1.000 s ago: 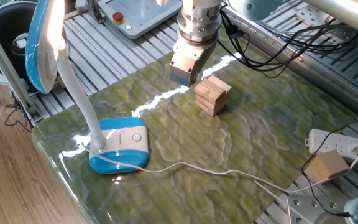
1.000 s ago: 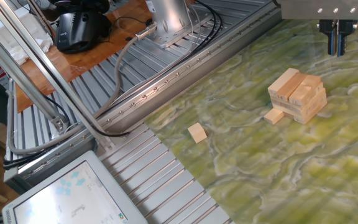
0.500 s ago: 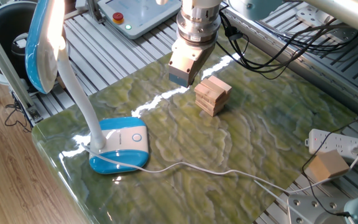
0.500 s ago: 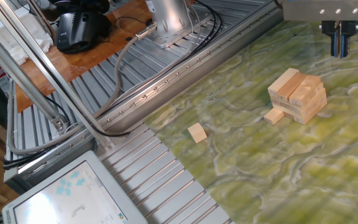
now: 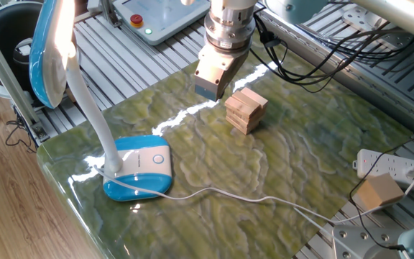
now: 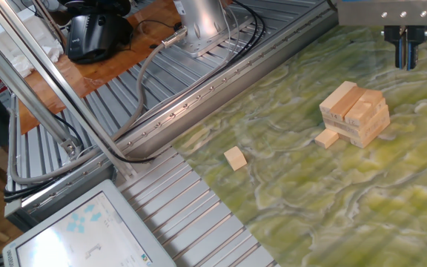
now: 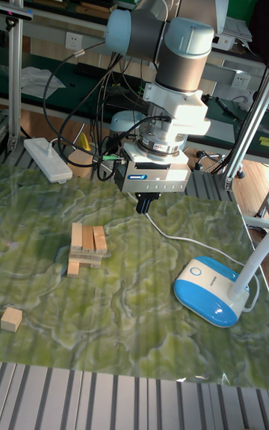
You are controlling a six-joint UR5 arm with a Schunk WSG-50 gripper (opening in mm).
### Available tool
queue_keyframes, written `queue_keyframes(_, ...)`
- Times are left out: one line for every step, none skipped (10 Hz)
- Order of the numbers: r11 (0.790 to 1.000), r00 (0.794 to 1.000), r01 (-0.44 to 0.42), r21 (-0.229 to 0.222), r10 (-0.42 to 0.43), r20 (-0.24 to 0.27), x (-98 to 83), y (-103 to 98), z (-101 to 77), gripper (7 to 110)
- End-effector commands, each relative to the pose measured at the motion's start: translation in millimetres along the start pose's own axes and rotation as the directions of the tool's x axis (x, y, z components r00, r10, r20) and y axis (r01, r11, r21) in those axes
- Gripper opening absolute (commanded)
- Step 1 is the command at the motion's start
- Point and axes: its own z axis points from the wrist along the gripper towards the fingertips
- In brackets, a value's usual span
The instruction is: Turn on the desk lamp by pressing the button
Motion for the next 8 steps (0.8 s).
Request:
queue_keyframes(1.000,1.000,-0.011,-0.017,0.011,0.015,-2.5,3.3,-2.1,7)
queue_keyframes(1.000,1.000,-0.016,-0.021,0.016,0.018,-3.5,4.2,-1.9,7)
queue_keyframes(0.999,0.999,-0.024,-0.034,0.025,0.027,-7.4,7.4,-0.9,7)
queue_keyframes(0.999,0.999,-0.027,-0.034,0.028,0.029,-9.5,7.1,0.2,7)
queue_keyframes(0.999,0.999,-0.021,-0.028,0.022,0.032,-9.8,4.9,0.2,7)
queue_keyframes(0.999,0.999,-0.018,-0.031,0.019,0.035,-9.8,5.3,0.1,7)
queue_keyframes(0.999,0.999,-0.016,-0.040,0.017,0.038,-10.4,7.1,0.6,7)
queue_keyframes(0.999,0.999,-0.009,-0.039,0.011,0.036,-11.6,7.0,2.2,7)
